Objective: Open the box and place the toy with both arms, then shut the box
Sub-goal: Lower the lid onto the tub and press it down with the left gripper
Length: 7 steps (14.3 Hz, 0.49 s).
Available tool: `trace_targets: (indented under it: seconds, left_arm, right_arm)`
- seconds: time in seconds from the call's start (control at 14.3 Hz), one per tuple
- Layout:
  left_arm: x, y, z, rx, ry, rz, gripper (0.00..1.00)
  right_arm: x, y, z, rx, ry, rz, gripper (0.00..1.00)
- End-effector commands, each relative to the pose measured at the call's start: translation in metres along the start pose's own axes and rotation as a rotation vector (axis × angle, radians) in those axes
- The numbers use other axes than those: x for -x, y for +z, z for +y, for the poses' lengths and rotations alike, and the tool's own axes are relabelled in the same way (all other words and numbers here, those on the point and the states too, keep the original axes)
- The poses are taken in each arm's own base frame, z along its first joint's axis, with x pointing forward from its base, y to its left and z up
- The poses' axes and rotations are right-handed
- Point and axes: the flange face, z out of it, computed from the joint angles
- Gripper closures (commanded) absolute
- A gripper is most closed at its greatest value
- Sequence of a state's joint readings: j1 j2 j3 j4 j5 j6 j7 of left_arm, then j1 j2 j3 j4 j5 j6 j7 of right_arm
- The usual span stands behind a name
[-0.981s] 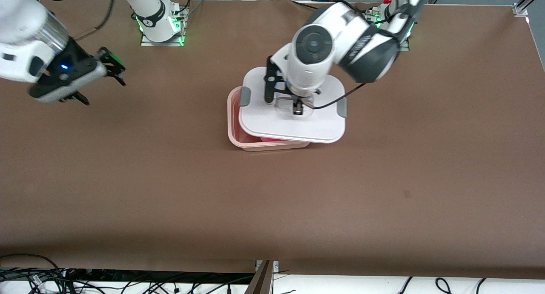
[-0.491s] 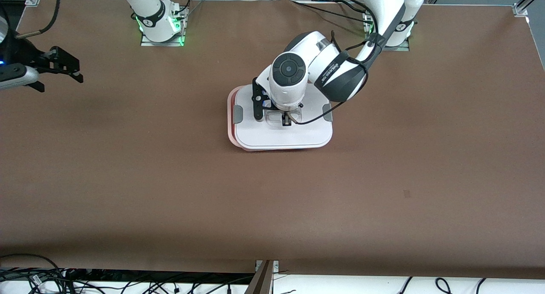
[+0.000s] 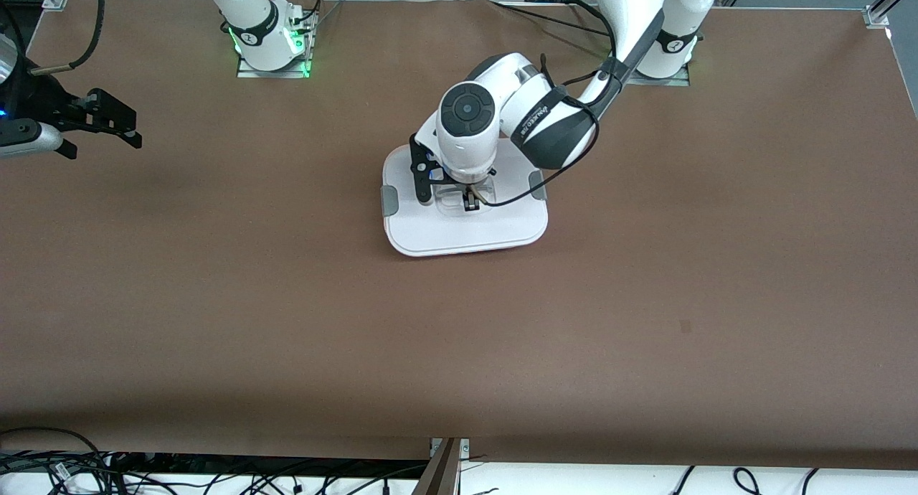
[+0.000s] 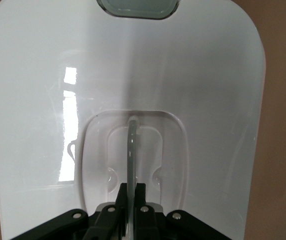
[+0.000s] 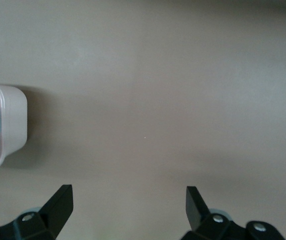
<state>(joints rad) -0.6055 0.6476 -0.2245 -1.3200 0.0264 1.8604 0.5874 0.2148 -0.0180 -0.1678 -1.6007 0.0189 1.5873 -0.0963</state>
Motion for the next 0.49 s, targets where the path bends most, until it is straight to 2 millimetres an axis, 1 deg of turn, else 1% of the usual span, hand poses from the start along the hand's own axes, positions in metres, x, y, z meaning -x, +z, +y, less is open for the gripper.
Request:
trace_targets:
  seconds: [0.0, 0.21, 0.35, 0.42]
  left_arm:
    - [-0.0069, -0.0021, 0.0018, -0.028, -0.011, -0.009, 1.00]
    - [-0.0102, -0.0009, 0.0098, -0.028, 0.036, -0.025, 1.00]
    - [-0.0060, 0.0015, 0.0107, -0.024, 0.072, -0.059, 1.00]
    - [-0.0051, 0.0033, 0.0111, -0.021, 0.074, -0.067, 1.00]
  right_arm:
    - [0.0037, 0.0007, -0.0052, -0.015, 0.079, -0.018, 0.00]
    - [0.0024, 0.0023, -0.0027, -0.015, 0.099, -0.019, 0.00]
    - [-0.0008, 0.0051, -0.0010, -0.011, 0.099, -0.022, 0.00]
    - [-0.0056, 0.0078, -0.0011, -0.009, 0.087, -0.021, 0.00]
